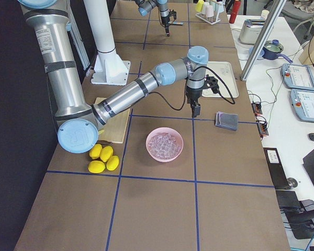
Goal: Mash ice and strawberries in cup
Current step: 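Grasp the red strawberry with the left gripper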
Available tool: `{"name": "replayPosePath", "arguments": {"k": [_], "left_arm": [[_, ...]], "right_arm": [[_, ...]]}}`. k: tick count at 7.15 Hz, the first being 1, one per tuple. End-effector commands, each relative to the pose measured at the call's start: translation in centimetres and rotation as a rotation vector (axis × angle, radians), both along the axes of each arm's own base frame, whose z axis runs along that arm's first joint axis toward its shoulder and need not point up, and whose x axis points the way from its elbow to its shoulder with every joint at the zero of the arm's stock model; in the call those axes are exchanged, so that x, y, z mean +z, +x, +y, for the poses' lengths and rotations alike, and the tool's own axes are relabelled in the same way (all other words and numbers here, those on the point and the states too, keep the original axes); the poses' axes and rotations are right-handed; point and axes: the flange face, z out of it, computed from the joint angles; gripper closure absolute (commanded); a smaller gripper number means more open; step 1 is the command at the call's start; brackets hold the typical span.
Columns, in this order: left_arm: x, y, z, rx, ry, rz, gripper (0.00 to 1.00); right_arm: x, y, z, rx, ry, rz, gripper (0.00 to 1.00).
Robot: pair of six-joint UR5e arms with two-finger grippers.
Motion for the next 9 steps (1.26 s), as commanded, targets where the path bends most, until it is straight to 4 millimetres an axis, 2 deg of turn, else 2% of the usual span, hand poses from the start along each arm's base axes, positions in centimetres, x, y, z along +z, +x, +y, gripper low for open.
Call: {"name": "replayPosePath", "arguments": {"k": [1, 2, 3, 4, 5, 7, 9], "left_arm": [[-0.1, 0.0, 0.0, 0.001, 0.003, 0.000, 0.54], [-0.1, -0.1, -0.1, -0.004, 0.010, -0.003, 0.78], [-0.7, -0.3, -0.1, -0.006, 0.017, 0.007, 0.92], [-1.9, -0.8, -0.2, -0.013, 0.027, 0.024, 0.97], [-3.9, -1.3, 0.1, -0.013, 0.038, 0.039, 1.00], [-11.1, -1.4, -0.2, -0.020, -0.009, -0.017, 1.00], [-20.7, 2.2, -3.3, -0.032, -0.012, -0.001, 1.00]], "right_arm": [[0.0, 0.0, 0.1, 0.000, 0.000, 0.000, 0.01], [0.0, 0.1, 0.1, 0.000, -0.001, -0.003, 0.01], [-0.2, 0.1, 0.2, -0.002, 0.001, -0.011, 0.01], [-0.3, 0.1, 0.2, -0.001, 0.003, -0.014, 0.01], [-0.2, 0.6, 0.2, 0.007, 0.002, -0.013, 0.01], [1.4, 2.8, 0.6, 0.032, -0.014, -0.002, 0.01], [5.0, 6.9, 0.7, 0.020, -0.008, 0.025, 0.01]]}}
